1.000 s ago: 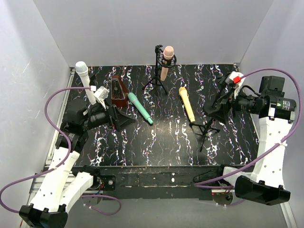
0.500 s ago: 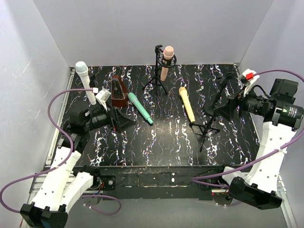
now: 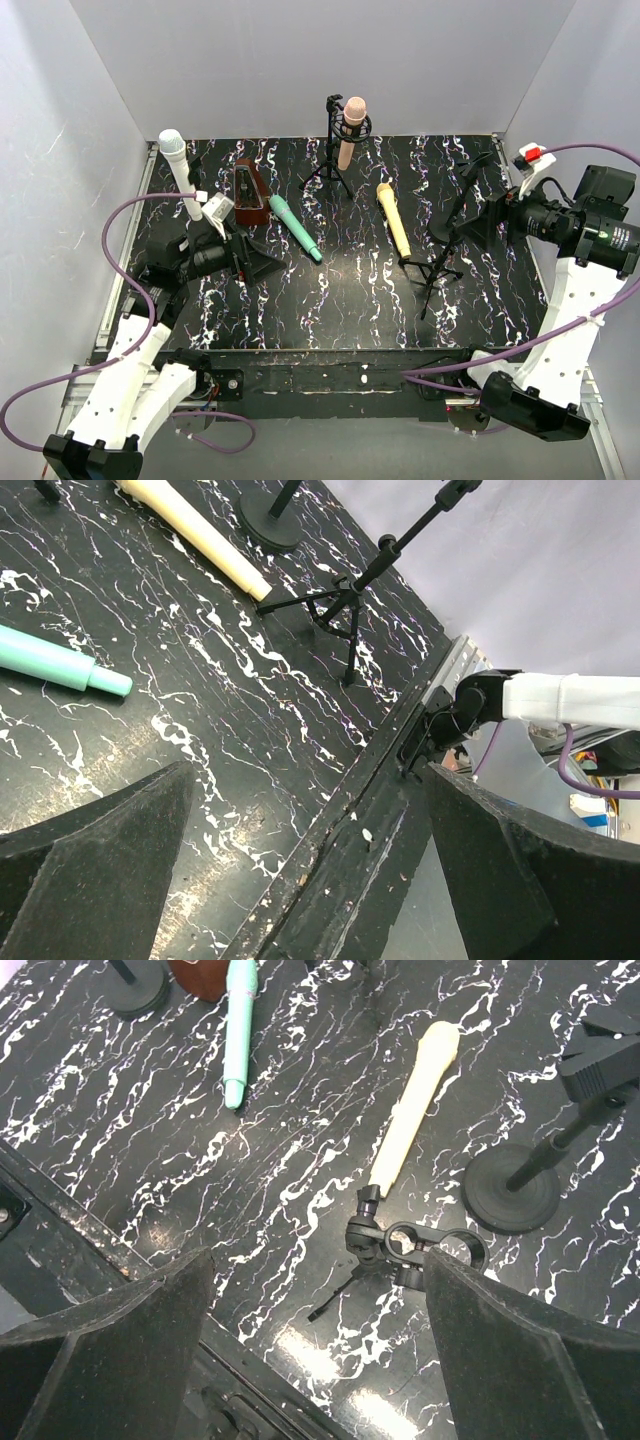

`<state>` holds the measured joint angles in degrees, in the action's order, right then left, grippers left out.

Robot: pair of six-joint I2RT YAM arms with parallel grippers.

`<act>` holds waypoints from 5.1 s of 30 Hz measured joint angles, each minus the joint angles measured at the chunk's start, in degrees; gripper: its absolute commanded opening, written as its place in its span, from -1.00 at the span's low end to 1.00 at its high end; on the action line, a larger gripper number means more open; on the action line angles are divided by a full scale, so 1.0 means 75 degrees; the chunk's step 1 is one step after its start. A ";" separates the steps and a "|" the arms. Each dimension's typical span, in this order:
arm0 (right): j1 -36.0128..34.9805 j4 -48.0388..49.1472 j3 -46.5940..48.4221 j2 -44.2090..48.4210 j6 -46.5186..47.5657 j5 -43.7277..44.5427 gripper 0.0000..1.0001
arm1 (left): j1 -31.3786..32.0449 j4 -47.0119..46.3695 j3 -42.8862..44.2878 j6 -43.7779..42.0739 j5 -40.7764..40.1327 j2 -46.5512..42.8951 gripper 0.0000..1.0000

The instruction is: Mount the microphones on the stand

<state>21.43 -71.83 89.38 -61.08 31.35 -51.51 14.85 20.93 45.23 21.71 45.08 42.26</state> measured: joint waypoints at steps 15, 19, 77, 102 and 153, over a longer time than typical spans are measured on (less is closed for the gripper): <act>0.0303 -0.0003 -0.0032 0.0204 -0.0189 0.0111 0.84 | 0.0000 -0.0003 -0.0105 -0.0038 0.0026 -0.0012 0.96; 0.0460 0.0009 -0.0032 0.0204 -0.0265 0.0114 0.83 | 0.0000 -0.0012 -0.0111 -0.0038 0.0029 0.0029 0.96; -0.0498 0.8865 -0.2171 -0.2999 -0.9337 0.3188 0.30 | 0.0000 -0.0714 -0.0160 0.1320 0.0009 0.0242 0.96; -0.0577 0.8996 -0.2157 -0.2946 -0.9763 0.3048 -0.51 | 0.0000 -0.0743 -0.0160 0.1454 -0.0035 0.0169 0.96; -0.3786 0.8690 -0.2702 -0.0880 -1.0564 0.0032 -0.83 | 0.0000 -0.0391 0.0090 0.1306 -0.0242 -0.0143 0.96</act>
<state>-6.96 -6.66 69.12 -67.68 -47.88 -51.27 14.85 18.00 45.91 31.51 43.27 41.19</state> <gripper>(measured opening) 0.454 0.981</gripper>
